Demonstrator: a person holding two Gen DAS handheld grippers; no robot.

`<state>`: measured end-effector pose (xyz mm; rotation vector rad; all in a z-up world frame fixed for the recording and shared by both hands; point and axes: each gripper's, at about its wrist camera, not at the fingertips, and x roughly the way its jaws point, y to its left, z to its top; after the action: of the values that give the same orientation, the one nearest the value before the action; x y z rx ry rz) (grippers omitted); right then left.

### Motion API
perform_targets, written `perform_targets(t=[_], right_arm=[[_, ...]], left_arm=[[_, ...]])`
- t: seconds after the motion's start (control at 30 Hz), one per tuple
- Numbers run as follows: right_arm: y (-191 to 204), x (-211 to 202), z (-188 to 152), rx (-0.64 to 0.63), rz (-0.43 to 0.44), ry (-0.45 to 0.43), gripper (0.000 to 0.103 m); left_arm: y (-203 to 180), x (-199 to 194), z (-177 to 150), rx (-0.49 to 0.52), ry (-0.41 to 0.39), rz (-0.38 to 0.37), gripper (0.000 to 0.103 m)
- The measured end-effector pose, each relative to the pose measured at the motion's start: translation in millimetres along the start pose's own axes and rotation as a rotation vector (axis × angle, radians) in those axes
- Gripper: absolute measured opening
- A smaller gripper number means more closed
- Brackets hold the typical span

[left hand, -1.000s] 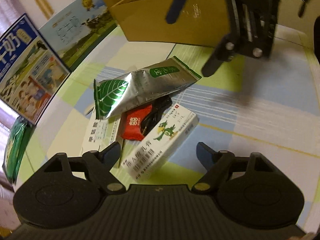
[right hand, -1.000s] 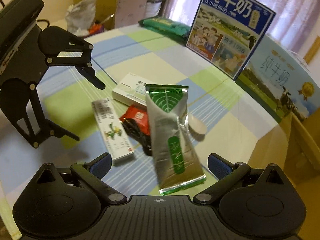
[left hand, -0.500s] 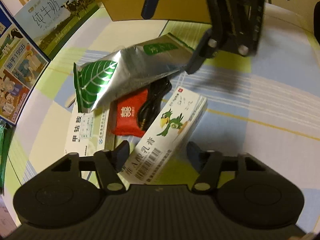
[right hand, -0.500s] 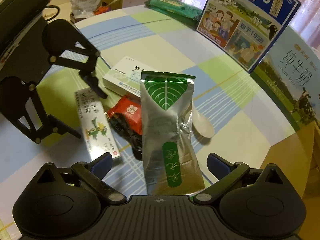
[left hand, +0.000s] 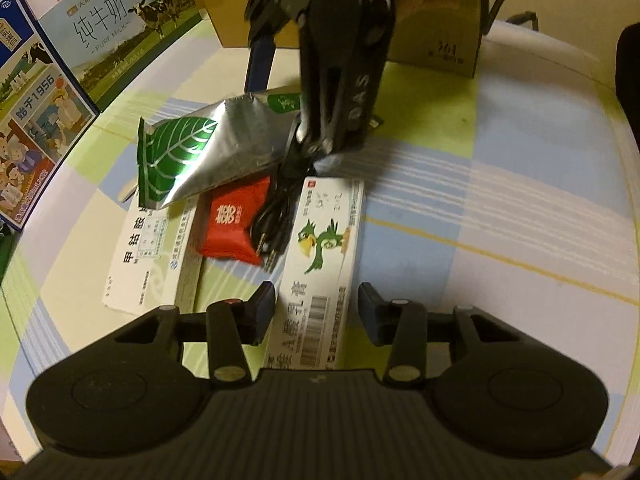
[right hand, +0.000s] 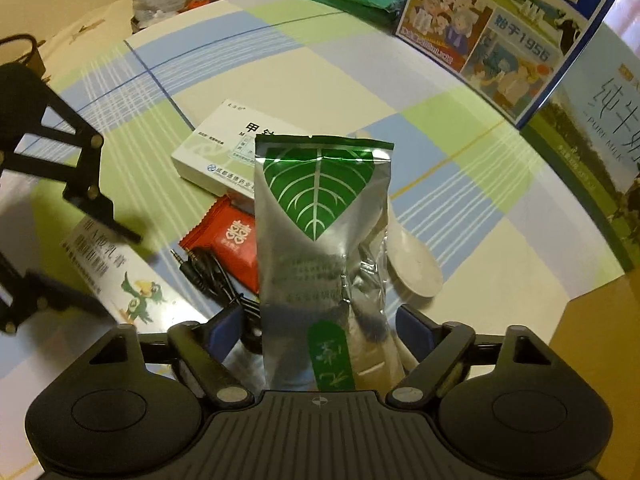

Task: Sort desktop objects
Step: 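Grasp the silver-green tea pouch with the right tool while the left tool grasps the white ointment box, then lift the tea pouch and ointment box with both tools and carry them toward the cardboard box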

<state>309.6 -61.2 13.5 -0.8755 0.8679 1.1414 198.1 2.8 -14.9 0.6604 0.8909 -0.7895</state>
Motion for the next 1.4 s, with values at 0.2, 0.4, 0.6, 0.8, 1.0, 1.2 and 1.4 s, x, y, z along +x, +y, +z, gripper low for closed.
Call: perform_targets(t=[0.2, 0.4, 0.6, 0.8, 1.0, 1.2, 1.4], right_arm=[[-3, -1, 1, 0.042, 0.001, -0.012, 0.056], [2, -9, -5, 0.113, -0.047, 0.006, 0.047], [10, -41, -36, 0.36, -0.035, 0.028, 0.047], [44, -73, -96, 0.542, 0.001, 0.028, 0.047], [80, -105, -144, 0.603, -0.052, -0.151, 0.064], [99, -107, -174, 0.608, -0.121, -0.291, 0.077], [94, -92, -185, 0.655, -0.091, -0.304, 0.081]], left_arm=[[-1, 8, 3, -0.037, -0.003, -0.008, 0.04], [-9, 4, 5, -0.109, 0.021, 0.015, 0.035], [-30, -6, 4, -0.2, 0.053, 0.052, 0.033], [-61, -23, -8, -0.392, 0.052, 0.066, 0.033], [-94, -37, -17, -0.544, -0.012, 0.101, 0.035], [-102, -41, -18, -0.613, -0.106, 0.153, 0.043], [-97, -36, -21, -0.613, -0.111, 0.171, 0.043]])
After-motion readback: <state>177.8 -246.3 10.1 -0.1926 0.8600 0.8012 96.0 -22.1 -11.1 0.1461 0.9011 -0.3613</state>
